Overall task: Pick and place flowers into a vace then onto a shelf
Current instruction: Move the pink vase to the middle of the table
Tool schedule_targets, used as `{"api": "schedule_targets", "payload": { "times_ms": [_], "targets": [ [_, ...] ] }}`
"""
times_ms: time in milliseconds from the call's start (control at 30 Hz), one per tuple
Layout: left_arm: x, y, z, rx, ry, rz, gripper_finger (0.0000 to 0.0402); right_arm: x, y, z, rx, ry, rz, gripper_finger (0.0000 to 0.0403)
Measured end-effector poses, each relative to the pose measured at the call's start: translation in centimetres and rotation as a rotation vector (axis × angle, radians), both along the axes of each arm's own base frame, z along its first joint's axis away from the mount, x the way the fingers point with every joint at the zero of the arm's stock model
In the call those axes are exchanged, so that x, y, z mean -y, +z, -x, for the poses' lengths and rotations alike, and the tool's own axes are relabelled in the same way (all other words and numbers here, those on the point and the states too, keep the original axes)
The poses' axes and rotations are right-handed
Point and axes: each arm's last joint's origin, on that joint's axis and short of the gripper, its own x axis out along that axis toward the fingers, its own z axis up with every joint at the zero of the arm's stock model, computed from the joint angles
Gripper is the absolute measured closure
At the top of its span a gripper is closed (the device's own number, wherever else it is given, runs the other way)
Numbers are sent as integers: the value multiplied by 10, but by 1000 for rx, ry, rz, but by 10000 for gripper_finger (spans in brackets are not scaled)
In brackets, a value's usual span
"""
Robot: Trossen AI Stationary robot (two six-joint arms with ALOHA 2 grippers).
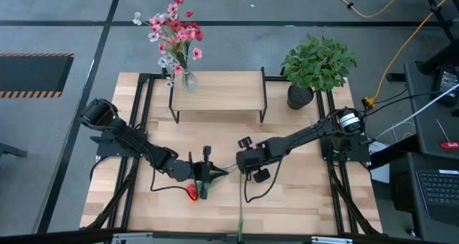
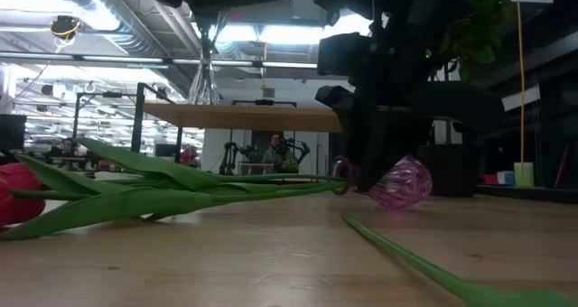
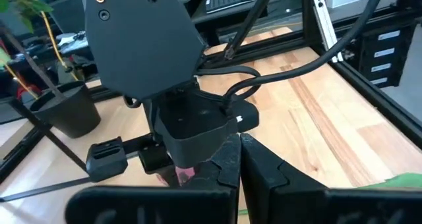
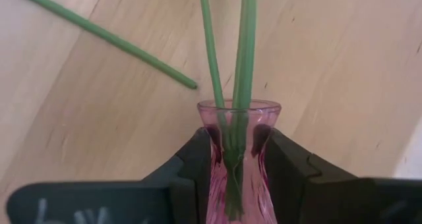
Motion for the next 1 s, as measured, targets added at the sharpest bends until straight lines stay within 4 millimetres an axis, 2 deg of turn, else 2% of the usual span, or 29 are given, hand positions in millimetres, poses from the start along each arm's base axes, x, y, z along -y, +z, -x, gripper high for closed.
{"api": "schedule_targets", "payload": {
  "times_ms": [233,533,667,767,900,1000],
  "targets": [
    [-2,0,0,10,60,-11,399,9,1,-2,-10,-9,-58,299],
    [-6,-6,0,-49,87,83,399,10,1,-2,-10,-10,-56,299],
    [-2,-8,1,-73,14,123,400,10,1,-2,-10,-11,-57,299],
    [0,-10,0,-77,23,177,400,10,1,-2,-10,-12,-57,299],
    [2,-22,-4,-133,29,156,400,10,1,-2,-8,-28,-63,299],
    [13,-22,-9,-189,19,138,400,11,1,-3,-8,-35,-64,299]
  ]
}}
